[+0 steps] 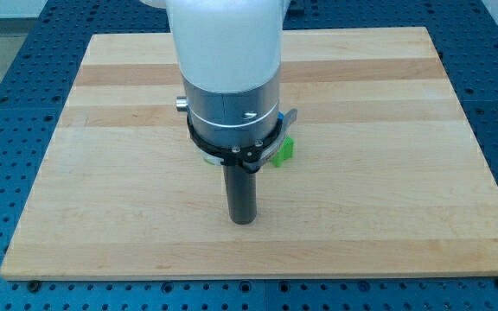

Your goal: Separate the red blocks from group of blocks

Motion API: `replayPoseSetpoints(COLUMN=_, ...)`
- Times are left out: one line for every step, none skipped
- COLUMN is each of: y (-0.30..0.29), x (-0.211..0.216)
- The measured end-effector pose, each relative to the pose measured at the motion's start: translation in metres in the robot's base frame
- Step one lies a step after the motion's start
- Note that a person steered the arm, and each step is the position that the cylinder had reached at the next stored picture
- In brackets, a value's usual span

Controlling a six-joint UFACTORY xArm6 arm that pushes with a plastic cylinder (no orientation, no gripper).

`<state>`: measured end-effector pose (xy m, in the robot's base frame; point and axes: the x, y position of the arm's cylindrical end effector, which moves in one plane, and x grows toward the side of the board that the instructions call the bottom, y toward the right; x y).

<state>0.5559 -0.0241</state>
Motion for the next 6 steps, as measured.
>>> replayPoseSetpoints(y=0.000, x=-0.007)
replayPoseSetpoints(y=0.074, x=-0.006)
replayPoseSetpoints(y=0.186, x=-0.005)
replayPoseSetpoints(y=0.269, x=-0.016)
replayPoseSetpoints(y=0.328, x=-0.063)
replayPoseSetpoints(y=0.343, x=-0.135)
